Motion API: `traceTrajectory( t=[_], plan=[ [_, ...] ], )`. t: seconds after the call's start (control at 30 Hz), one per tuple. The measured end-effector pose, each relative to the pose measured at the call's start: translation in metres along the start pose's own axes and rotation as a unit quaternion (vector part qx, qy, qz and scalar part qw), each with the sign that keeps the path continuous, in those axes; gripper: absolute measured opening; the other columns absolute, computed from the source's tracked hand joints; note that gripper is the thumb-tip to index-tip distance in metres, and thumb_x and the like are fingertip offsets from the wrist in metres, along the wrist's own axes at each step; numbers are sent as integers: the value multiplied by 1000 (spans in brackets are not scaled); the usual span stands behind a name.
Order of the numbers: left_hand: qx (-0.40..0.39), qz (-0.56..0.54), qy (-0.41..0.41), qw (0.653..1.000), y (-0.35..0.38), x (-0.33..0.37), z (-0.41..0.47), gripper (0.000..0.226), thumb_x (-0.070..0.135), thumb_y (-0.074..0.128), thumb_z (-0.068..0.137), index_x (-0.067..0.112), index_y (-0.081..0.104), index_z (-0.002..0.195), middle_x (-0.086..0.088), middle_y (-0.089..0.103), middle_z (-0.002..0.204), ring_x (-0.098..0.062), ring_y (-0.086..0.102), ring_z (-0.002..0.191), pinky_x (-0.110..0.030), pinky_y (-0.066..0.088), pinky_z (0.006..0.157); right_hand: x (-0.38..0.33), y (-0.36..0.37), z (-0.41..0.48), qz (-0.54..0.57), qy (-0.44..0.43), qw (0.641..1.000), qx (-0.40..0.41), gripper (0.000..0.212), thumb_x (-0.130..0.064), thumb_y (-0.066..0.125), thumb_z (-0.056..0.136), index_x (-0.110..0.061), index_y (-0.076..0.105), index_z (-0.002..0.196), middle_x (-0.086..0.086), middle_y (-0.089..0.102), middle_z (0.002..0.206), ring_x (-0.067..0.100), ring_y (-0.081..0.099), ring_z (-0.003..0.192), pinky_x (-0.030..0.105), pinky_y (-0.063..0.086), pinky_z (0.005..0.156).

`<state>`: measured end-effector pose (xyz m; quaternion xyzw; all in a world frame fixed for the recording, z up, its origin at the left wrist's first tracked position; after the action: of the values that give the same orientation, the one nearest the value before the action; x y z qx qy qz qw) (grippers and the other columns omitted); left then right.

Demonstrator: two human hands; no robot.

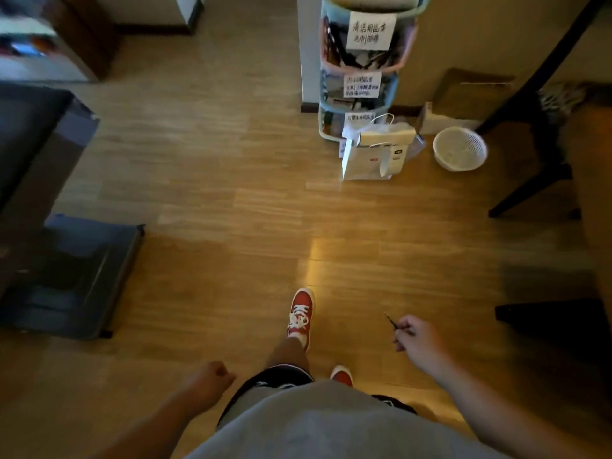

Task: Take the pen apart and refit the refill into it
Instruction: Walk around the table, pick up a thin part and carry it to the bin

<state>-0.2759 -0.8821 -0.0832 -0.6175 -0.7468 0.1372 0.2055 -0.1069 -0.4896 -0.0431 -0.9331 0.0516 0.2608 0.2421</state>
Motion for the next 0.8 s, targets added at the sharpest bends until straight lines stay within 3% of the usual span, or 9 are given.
traceTrajectory(
  t=[0.2, 0.4, 0.6, 0.7, 0.8],
  plan=[
    [-10, 93, 90, 992, -102, 130, 77, 28, 30, 58, 92, 14, 59, 69, -8, 62, 72, -21, 57, 65, -30, 44, 65, -29, -34, 48, 71, 58, 994, 55, 12, -2, 49, 97, -5, 60, 92, 14, 68, 87, 26, 65, 74, 32, 47, 64],
    [-28, 192, 194, 962, -153, 317, 105, 28, 32, 55, 94, 8, 63, 82, -18, 68, 87, -30, 63, 76, -35, 50, 70, -3, -80, 42, 162, 130, 968, 138, 12, -1, 55, 90, 0, 66, 87, 21, 70, 79, 28, 63, 68, 32, 45, 60],
    [-75, 256, 296, 917, -104, 498, 94, 23, 32, 58, 93, 13, 65, 82, -12, 69, 87, -29, 66, 82, -32, 48, 70, 63, -114, 36, 288, 219, 912, 194, 18, 8, 49, 92, -2, 60, 81, 17, 62, 72, 24, 55, 60, 25, 40, 49],
    [-102, 267, 320, 903, -57, 569, 81, 22, 31, 58, 92, 12, 67, 87, -11, 70, 88, -29, 68, 84, -38, 54, 75, 99, -132, 40, 333, 261, 880, 215, 20, 12, 49, 90, 1, 58, 76, 16, 59, 64, 22, 53, 55, 23, 39, 44],
    [-126, 286, 324, 893, -17, 622, 70, 23, 32, 56, 92, 12, 66, 90, -11, 70, 91, -30, 69, 85, -37, 55, 75, 129, -162, 51, 361, 287, 862, 209, 20, 13, 51, 88, -1, 57, 74, 16, 59, 64, 23, 53, 55, 26, 41, 48]
  ],
)
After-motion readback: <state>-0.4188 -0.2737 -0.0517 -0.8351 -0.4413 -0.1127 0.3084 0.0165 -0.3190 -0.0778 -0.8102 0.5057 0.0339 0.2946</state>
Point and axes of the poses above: each hand's wrist, its own z-axis towards the middle knuckle, its own y-axis out of the palm, x = y × z, the point moved 3 cm from there along z, towards the middle knuckle
